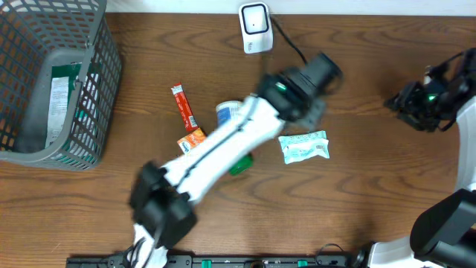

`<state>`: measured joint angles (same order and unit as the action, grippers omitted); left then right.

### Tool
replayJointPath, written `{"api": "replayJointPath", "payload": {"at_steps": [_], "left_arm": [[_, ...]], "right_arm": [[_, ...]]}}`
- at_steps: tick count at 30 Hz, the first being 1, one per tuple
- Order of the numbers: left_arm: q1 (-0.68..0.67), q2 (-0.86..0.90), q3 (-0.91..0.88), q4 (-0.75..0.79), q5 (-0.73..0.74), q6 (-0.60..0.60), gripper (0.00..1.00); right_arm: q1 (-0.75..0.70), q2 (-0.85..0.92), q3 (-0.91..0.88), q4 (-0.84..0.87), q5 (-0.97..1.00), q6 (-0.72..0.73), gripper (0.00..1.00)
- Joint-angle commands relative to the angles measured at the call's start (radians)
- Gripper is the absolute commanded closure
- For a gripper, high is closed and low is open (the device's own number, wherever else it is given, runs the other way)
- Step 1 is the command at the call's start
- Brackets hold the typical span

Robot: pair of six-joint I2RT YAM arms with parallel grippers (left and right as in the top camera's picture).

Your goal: Scan the item barcode

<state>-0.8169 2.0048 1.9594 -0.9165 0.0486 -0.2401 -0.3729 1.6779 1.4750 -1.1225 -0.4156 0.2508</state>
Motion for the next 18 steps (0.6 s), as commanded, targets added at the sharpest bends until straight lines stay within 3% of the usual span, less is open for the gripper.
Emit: {"api": "replayJointPath", "payload": {"at_steps": [1,8,14,18], "left_arm": [[0.071,-0.015,0.018,-0.045,-0.002,-0.044,0.93],[0.141,0.051,-0.054,-0.072,0.305,-0.041,0.93],[0.137,0.153,-0.119,-0.008,0.533,0.019,0.93],[0.133,0.232,-0.119,0.026,0.570,0.021,0.93]], "right_arm": [[0.060,-0.007,-0.020,-0.045,-0.021,-0.044,0.98],[0.151,-0.007,-0.202,-0.010,-0.076,-0.051,0.99],[0.159,-0.007,-0.417,0.220,-0.280,-0.050,0.99],[0.164,-0.007,-0.524,0.336,-0.312,-0.030,0.99]]}}
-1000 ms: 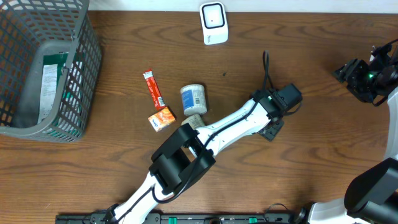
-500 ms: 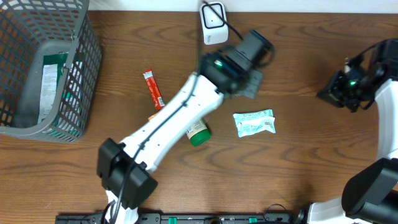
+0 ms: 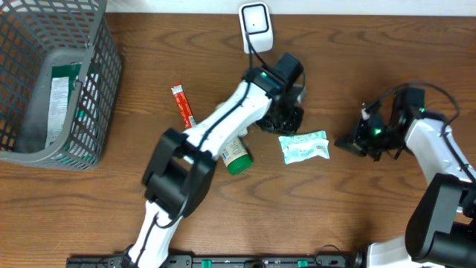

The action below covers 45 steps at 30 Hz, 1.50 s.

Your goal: Scan the item barcode

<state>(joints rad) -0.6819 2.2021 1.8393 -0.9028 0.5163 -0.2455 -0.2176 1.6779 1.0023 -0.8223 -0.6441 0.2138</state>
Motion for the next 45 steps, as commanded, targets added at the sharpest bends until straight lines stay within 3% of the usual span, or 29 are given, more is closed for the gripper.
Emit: {"api": "replayJointPath", "payload": {"at_steps": [1,9,21,29,39,45], "left_arm": [[-0.003,0.053,0.002,0.016,0.104,0.026,0.93],[-0.013,0.138,0.000,0.016,0.103,0.027,0.93],[-0.016,0.143,-0.003,0.019,0.010,0.031,0.93],[-0.016,0.143,-0.003,0.018,0.010,0.031,0.92],[-0.016,0.143,-0.003,0.011,0.010,0.031,0.92],[-0.016,0.143,-0.003,-0.006,-0.051,0.031,0.92]], "right_arm": [[0.013,-0.007,-0.075,0.063,-0.083,0.010,0.99],[0.068,-0.007,-0.204,0.278,-0.084,0.035,0.99],[0.095,-0.007,-0.208,0.433,-0.242,0.137,0.99],[0.126,-0.007,-0.208,0.451,-0.082,0.138,0.99],[0.246,-0.007,-0.258,0.420,0.313,0.200,0.99],[0.237,-0.007,-0.260,0.376,0.360,0.219,0.99]]}}
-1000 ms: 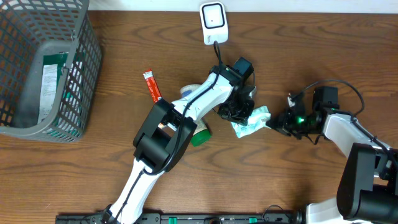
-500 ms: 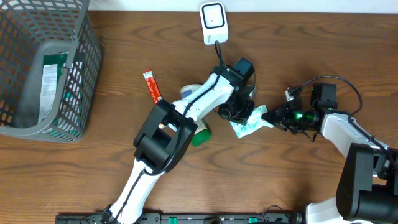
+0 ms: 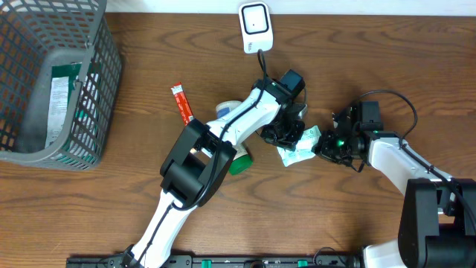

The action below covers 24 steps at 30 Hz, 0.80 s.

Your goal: Scan the item barcode

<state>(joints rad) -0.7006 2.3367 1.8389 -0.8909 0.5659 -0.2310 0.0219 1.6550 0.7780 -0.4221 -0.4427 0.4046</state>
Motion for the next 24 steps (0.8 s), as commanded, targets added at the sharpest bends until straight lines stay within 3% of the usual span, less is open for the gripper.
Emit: {"api": "replayJointPath", "payload": {"at_steps": [1,9,17,24], "left_arm": [[0.003,0.009,-0.003,-0.021,-0.113,0.017,0.93],[0.003,0.009,-0.003,-0.048,-0.214,0.017,0.93],[0.003,0.009,-0.003,-0.048,-0.216,0.017,0.92],[0.005,-0.018,0.001,-0.054,-0.216,0.016,0.93]], "right_arm": [[-0.003,0.016,-0.035,-0.024,0.143,0.028,0.98],[-0.021,0.009,0.037,-0.094,0.092,0.025,0.94],[-0.020,0.010,0.047,-0.128,0.222,0.025,0.95],[-0.026,-0.004,0.079,-0.166,0.223,0.025,0.94]]}}
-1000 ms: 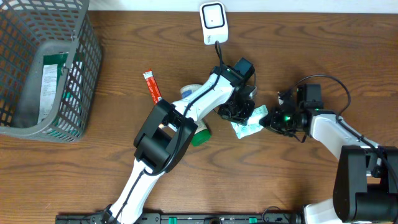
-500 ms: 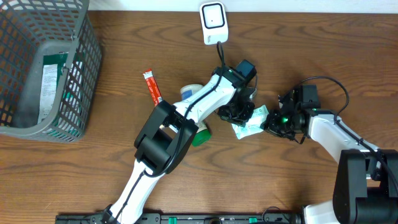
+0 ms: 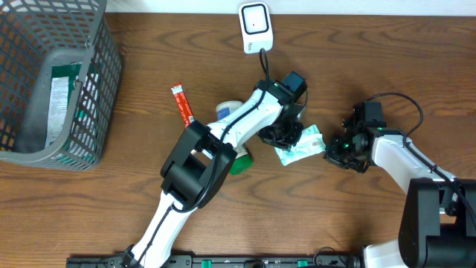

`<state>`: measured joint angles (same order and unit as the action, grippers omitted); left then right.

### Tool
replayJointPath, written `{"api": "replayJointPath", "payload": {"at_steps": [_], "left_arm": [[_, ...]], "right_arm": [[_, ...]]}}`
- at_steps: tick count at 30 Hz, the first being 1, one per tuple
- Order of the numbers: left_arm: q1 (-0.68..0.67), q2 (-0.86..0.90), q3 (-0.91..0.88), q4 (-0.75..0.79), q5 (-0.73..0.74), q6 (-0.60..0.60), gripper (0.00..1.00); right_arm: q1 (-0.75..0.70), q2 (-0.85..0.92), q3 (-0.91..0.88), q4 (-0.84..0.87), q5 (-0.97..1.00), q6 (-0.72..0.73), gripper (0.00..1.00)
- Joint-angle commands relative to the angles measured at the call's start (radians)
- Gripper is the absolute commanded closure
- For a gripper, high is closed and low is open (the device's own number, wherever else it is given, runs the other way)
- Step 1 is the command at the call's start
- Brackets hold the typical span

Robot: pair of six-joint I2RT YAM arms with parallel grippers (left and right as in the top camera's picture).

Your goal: Scan the item barcode

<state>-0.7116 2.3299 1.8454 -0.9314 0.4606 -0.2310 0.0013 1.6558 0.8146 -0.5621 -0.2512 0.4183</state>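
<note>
A pale green and white packet lies tilted on the table below the white barcode scanner, which stands at the back edge. My left gripper is down on the packet's left end and hides it; its fingers look closed on that end. My right gripper points left, just off the packet's right end with a small gap. Its fingers are too dark to read.
A grey wire basket with a green-white pack inside fills the left. A red sachet, a white tub and a green-capped bottle lie under and beside the left arm. The scanner's cable runs toward the left wrist.
My right gripper has drawn back a little to the right, from touching the packet's right end to just clear of it. The packet sits slightly flatter. The left gripper stays on its left end.
At first my left arm was raised over the table middle and my right gripper was far right, with the packet lying flat. Then the left gripper was beside the packet and the right one nearer. Later both were on the tilted packet; now only the left is.
</note>
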Motion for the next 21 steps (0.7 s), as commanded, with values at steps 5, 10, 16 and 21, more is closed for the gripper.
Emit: {"api": "replayJointPath", "payload": {"at_steps": [5,10,16,21], "left_arm": [[0.035,-0.164,0.005,-0.010,-0.111,0.016,0.78],[0.093,-0.337,0.023,-0.006,-0.112,0.016,0.56],[0.246,-0.593,0.045,-0.010,-0.310,0.016,0.41],[0.502,-0.789,0.050,0.002,-0.501,-0.001,0.36]], "right_arm": [[-0.013,-0.049,0.307,-0.294,0.029,-0.054,0.75],[0.010,-0.051,0.446,-0.391,0.029,-0.086,0.61],[0.059,-0.048,0.444,-0.383,0.034,-0.086,0.55],[0.089,-0.047,0.436,-0.383,0.071,-0.087,0.50]]}}
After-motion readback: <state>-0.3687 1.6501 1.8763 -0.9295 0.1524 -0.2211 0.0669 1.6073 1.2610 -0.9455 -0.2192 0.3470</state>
